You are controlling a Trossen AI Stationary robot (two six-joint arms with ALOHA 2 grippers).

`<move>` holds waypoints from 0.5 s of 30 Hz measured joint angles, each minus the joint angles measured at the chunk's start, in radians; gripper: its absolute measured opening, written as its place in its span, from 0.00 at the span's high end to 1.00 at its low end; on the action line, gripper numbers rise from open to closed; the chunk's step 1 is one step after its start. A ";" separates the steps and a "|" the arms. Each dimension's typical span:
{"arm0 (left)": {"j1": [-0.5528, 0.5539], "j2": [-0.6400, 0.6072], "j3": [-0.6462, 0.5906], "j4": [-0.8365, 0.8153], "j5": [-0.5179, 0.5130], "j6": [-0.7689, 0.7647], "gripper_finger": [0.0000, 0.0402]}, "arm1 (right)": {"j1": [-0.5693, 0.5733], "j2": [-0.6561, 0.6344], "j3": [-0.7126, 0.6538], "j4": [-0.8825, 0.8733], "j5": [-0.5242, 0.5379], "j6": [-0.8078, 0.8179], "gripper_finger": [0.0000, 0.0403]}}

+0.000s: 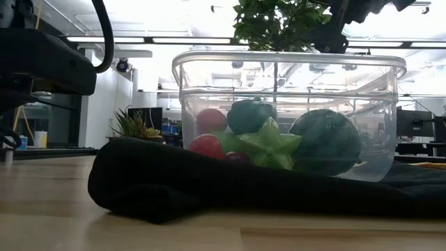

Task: Pick and placing Produce into tupperware
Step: Put the black cherry into the transparent bin

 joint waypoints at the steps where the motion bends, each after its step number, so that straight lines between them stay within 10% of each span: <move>1: 0.000 0.000 0.000 0.000 0.000 0.000 0.73 | 0.000 0.000 0.000 0.000 0.000 0.000 0.30; 15: 0.000 0.000 0.000 0.005 0.000 0.000 0.71 | 0.000 0.000 0.000 0.000 0.000 0.000 0.30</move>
